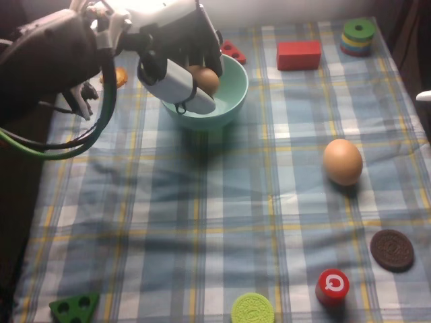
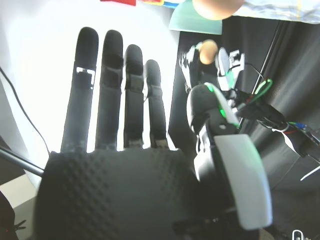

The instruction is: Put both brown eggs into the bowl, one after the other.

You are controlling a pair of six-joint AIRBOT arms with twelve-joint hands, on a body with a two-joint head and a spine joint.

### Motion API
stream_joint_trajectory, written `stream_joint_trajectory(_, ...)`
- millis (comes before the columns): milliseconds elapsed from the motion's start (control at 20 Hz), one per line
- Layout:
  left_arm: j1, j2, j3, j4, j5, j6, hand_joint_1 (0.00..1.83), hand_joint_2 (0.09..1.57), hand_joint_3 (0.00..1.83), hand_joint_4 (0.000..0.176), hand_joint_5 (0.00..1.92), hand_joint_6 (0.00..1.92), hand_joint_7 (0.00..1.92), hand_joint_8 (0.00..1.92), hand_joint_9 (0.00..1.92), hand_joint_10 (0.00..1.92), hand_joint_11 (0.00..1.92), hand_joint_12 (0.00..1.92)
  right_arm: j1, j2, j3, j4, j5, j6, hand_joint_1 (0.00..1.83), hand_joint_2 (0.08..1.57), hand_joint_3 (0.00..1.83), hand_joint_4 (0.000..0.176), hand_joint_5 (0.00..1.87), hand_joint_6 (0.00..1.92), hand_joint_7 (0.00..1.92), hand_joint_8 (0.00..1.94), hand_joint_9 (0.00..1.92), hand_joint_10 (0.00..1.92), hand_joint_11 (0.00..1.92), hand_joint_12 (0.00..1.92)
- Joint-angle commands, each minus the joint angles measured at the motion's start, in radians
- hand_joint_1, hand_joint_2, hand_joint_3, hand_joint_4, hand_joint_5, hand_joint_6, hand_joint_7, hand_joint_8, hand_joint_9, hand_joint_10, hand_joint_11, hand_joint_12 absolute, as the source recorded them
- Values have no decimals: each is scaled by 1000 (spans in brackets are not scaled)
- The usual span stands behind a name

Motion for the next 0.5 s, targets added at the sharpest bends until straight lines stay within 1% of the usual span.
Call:
stream_joint_trajectory(0, -19, -8, 11, -24, -93, 43, 1256, 1125, 2, 0, 1008, 698, 952, 1259, 851, 1088, 626, 1550, 4, 3, 5, 23, 119, 5, 275, 1494, 4, 0, 493, 0, 727, 0, 784, 0, 443, 796)
stream_joint_trajectory(50, -22, -21, 27, -50, -88, 69, 1263, 1115, 1, 0, 1068, 598, 942, 1278, 853, 1155, 643, 1616, 4, 2, 6, 23, 119, 5, 279, 1496, 4, 0, 494, 1, 727, 1, 780, 0, 435, 795)
stream_joint_trajectory(100, -24, -28, 38, -65, -86, 69, 1263, 1115, 1, 0, 1068, 598, 942, 1278, 853, 1155, 643, 1616, 4, 2, 6, 23, 119, 5, 279, 1496, 4, 0, 494, 1, 727, 1, 780, 0, 435, 795)
stream_joint_trajectory(150, -25, -31, 42, -71, -86, 69, 1256, 1132, 0, 0, 1091, 529, 878, 1388, 776, 1385, 599, 1708, 4, 2, 6, 23, 119, 6, 252, 1491, 1, 0, 498, 0, 735, 0, 782, 0, 429, 824)
stream_joint_trajectory(200, -25, -31, 42, -71, -86, 69, 1255, 1135, 0, 0, 1090, 518, 868, 1411, 757, 1497, 627, 1801, 4, 2, 6, 23, 119, 6, 238, 1495, 1, 0, 500, 0, 739, 0, 778, 1, 416, 863)
stream_joint_trajectory(250, -25, -31, 42, -70, -86, 69, 1193, 1083, 0, 0, 1088, 727, 772, 1424, 698, 1718, 651, 1897, 4, 2, 6, 23, 119, 7, 251, 1497, 0, 0, 493, 0, 730, 0, 761, 0, 388, 877)
stream_joint_trajectory(300, -25, -31, 40, -68, -88, 69, 1186, 1058, 0, 0, 1119, 720, 785, 1341, 707, 1742, 686, 1916, 3, 2, 5, 23, 119, 7, 257, 1500, 1, 0, 488, 0, 717, 0, 756, 0, 381, 878)
stream_joint_trajectory(350, -24, -31, 39, -68, -88, 69, 1236, 1126, 3, 0, 1076, 593, 831, 1410, 690, 1491, 612, 1757, 3, 2, 5, 23, 119, 7, 258, 1498, 0, 0, 487, 0, 721, 3, 761, 2, 384, 879)
stream_joint_trajectory(400, -24, -31, 39, -68, -87, 69, 1248, 1134, 1, 0, 1073, 570, 857, 1395, 710, 1264, 578, 1615, 3, 2, 5, 24, 119, 8, 257, 1493, 0, 0, 497, 4, 737, 9, 770, 6, 396, 882)
stream_joint_trajectory(450, -23, -31, 38, -68, -87, 69, 1247, 1145, 1, 0, 1049, 605, 845, 1416, 719, 1178, 578, 1545, 3, 2, 5, 24, 119, 8, 277, 1489, 0, 0, 497, 2, 744, 7, 774, 6, 392, 887)
